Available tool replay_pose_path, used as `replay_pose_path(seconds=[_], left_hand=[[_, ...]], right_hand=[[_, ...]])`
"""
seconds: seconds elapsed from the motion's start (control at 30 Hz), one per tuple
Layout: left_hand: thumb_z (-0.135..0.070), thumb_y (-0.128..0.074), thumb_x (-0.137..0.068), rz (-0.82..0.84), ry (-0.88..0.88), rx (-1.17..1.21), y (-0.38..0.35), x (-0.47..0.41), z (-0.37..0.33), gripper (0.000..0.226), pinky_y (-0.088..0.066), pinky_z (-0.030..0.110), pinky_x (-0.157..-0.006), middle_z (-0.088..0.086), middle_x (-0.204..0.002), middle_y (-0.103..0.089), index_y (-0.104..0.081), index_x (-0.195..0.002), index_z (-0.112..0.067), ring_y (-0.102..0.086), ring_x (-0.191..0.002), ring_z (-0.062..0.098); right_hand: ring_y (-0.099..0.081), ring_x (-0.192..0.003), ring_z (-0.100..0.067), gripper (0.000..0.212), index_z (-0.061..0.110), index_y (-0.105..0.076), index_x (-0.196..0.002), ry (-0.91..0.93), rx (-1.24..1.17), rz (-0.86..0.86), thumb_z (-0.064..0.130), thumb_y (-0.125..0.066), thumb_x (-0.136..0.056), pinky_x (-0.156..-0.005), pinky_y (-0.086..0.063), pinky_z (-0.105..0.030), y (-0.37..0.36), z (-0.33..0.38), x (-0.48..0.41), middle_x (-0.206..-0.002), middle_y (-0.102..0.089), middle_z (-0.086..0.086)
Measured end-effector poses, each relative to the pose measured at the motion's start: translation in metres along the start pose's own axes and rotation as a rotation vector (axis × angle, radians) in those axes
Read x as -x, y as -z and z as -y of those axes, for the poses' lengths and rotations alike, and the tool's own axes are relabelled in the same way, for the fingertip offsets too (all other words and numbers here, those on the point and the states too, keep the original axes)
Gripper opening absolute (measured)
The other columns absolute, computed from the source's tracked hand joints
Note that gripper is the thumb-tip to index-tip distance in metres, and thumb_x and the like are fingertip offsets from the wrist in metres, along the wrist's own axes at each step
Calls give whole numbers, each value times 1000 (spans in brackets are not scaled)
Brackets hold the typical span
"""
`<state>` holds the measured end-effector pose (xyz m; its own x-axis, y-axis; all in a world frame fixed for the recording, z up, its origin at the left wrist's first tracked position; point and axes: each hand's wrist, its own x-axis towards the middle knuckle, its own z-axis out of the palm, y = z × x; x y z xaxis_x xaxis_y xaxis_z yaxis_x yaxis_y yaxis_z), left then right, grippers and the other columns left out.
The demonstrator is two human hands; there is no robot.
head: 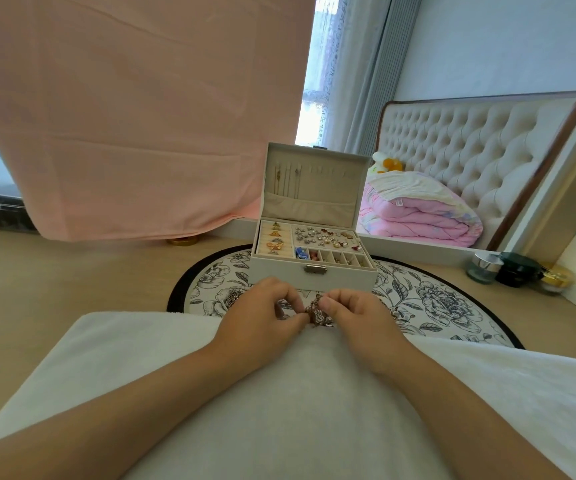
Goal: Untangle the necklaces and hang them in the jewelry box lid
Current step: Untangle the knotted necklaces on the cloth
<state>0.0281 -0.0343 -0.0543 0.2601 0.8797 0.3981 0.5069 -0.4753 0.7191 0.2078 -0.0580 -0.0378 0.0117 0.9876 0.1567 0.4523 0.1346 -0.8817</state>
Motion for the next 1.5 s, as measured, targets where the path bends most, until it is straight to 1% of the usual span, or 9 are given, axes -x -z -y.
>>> replay_pose_path(seconds=[0.17,0.37,0.57,0.7,0.97,1.1,1.27,1.4,1.5], left_hand=[[-17,-72,-82,35,-48,149,0,2,0,17,-54,34,-83,-12,-86,-70,-62,-79,-30,-64,-88,6],[-24,-80,-83,-11,-37,212,0,1,-5,10,-52,22,-69,-14,-78,-73,-74,-91,-27,-65,-72,2],[-31,-70,-92,-57,-170,-71,4,0,1,10,-43,14,-64,-22,-84,-65,-71,-102,-33,-56,-73,2],[-34,-66,-93,-88,-348,-267,3,2,-2,13,-43,20,-63,-19,-93,-63,-73,-103,-35,-50,-76,-1],[-40,-58,-96,-98,-113,-141,1,2,-6,10,-45,21,-72,-17,-88,-61,-65,-91,-34,-57,-85,1],[-27,-56,-100,65,-75,85,1,-2,-4,16,-42,22,-70,-12,-80,-59,-61,-85,-27,-54,-77,4],[-32,-52,-97,211,48,426,4,-4,-2,23,-44,28,-82,-10,-78,-62,-64,-80,-23,-56,-81,6],[-18,-52,-103,239,108,641,4,-2,-6,26,-50,33,-91,19,-92,-70,-64,-89,0,-64,-88,18],[-4,-61,-96,214,73,659,2,-2,-7,10,-53,29,-76,9,-78,-68,-54,-89,-7,-64,-75,15]], right_hand=[[-60,-75,-10,21,19,-76,-87,4,-11,40,26,-61,-99,-77,-48,-34,3,1,2,-81,-73,-5],[-63,-80,-18,17,24,-77,-86,24,30,43,31,-65,-96,-86,-52,-51,3,-3,-2,-90,-74,-15],[-43,-65,-10,22,16,-71,-84,18,112,147,29,-61,-99,-62,-36,-29,11,3,1,-70,-53,3],[-38,-67,-14,29,-3,-59,-86,-3,122,163,21,-54,-101,-56,-31,-25,11,7,4,-73,-44,-4],[-32,-60,-10,37,15,-44,-66,69,246,144,22,-44,-102,-58,-26,-31,6,18,7,-63,-35,7],[-39,-66,-10,38,-2,-54,-83,39,191,100,27,-42,-104,-63,-30,-33,7,19,7,-73,-43,-1],[-47,-76,-14,47,14,-69,-82,-46,42,153,48,-43,-103,-71,-32,-33,8,17,5,-79,-57,2],[-45,-66,-9,46,23,-58,-65,-31,-2,199,47,-46,-102,-67,-33,-28,10,18,4,-66,-53,7],[-54,-72,-7,44,22,-59,-65,-15,-76,240,45,-49,-102,-76,-40,-24,11,17,3,-68,-63,7]])
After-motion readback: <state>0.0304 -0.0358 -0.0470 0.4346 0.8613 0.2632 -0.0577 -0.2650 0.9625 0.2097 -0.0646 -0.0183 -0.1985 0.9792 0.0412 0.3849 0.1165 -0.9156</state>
